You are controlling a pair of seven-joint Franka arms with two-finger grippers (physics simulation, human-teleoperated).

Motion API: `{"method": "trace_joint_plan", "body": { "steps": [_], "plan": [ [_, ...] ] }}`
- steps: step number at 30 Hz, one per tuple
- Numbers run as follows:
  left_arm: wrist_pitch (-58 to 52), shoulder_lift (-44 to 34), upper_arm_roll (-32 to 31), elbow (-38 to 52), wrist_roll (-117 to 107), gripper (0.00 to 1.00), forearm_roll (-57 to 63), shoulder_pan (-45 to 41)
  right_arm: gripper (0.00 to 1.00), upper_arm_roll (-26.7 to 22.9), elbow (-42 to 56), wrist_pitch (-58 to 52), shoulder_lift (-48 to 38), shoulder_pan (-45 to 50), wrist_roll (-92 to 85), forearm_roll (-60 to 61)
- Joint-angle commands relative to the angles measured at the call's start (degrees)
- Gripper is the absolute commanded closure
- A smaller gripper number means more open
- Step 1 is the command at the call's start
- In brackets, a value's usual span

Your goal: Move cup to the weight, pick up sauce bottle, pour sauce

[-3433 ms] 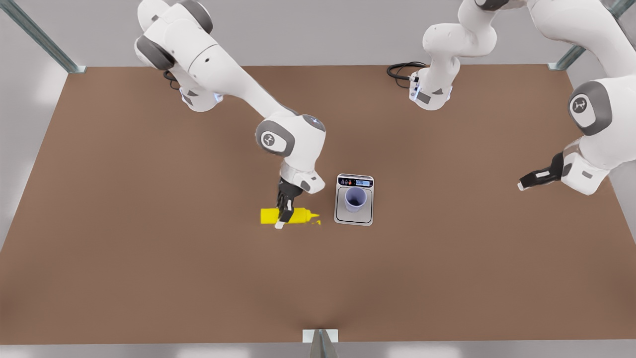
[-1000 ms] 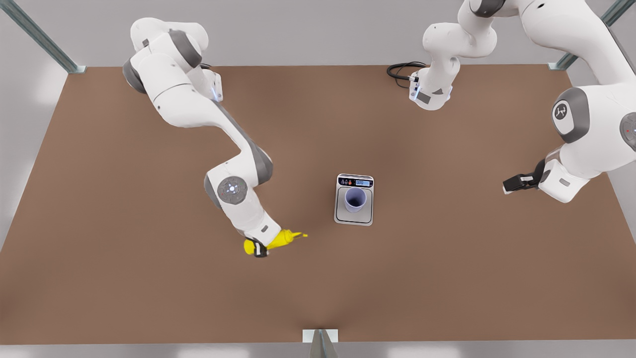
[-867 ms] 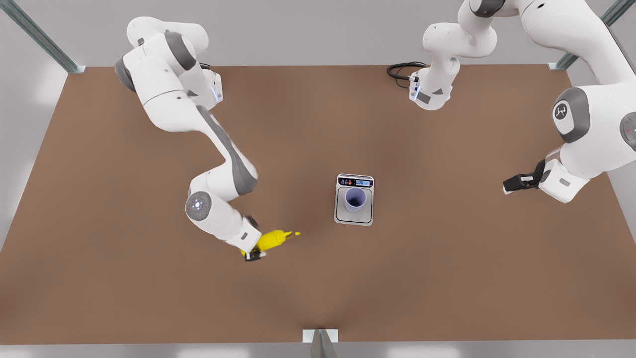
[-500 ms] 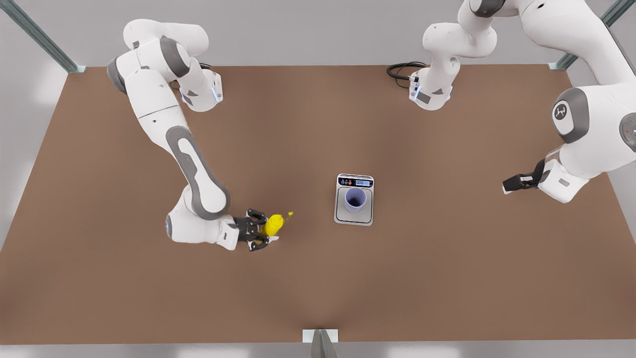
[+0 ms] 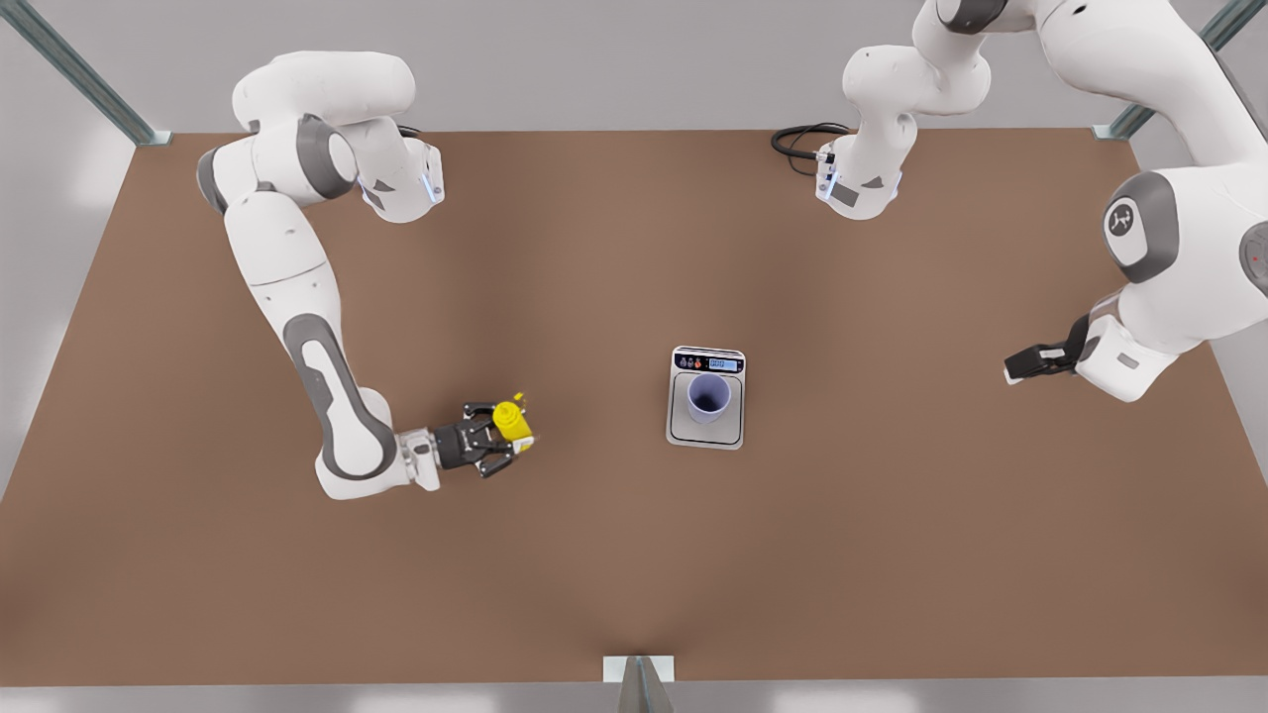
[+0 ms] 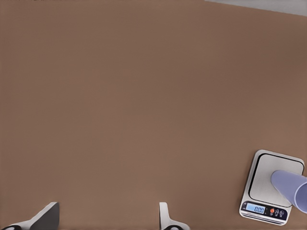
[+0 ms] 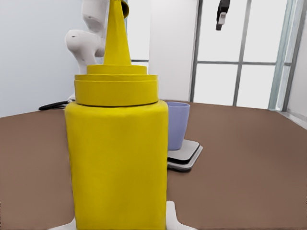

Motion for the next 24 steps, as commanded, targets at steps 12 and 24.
{"method": "trace_joint_plan", "body": {
  "steps": [12,24],
  "plan": [
    [0.14,0.00,0.00,0.00,-0.09,0.00,0.01,0.00,0.44,0.01,0.44,0.40,3.51,0.26,-0.47,0.67],
    [-0.04,0.00,0.09,-0.44,-0.09,0.00,0.18,0.00,0.25,0.10,0.79,0.40,3.51,0.53,-0.03,0.85]
  ]
}}
